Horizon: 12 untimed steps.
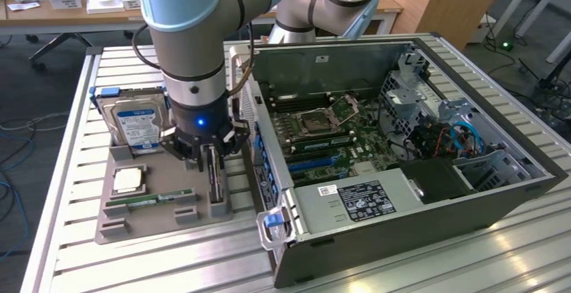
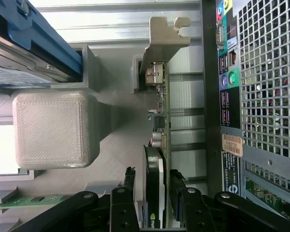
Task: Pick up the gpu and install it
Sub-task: 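Pick up the gpu and move the gpu toward the slot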
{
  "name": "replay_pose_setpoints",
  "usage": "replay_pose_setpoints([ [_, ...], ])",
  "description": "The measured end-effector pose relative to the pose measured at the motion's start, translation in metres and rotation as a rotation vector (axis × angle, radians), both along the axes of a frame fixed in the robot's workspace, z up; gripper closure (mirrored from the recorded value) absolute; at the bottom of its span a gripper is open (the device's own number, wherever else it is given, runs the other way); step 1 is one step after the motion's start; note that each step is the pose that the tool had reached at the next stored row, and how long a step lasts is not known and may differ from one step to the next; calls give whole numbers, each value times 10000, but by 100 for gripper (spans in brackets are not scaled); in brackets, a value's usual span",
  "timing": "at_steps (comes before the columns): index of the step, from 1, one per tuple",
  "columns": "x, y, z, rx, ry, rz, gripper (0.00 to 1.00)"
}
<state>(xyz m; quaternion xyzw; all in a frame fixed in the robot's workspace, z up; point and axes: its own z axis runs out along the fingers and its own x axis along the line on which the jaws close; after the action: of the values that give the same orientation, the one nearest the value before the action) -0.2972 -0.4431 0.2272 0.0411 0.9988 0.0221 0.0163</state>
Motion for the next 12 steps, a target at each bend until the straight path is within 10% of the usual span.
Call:
replay_pose_setpoints([
  [12,0,0,-28,0,0,1,58],
])
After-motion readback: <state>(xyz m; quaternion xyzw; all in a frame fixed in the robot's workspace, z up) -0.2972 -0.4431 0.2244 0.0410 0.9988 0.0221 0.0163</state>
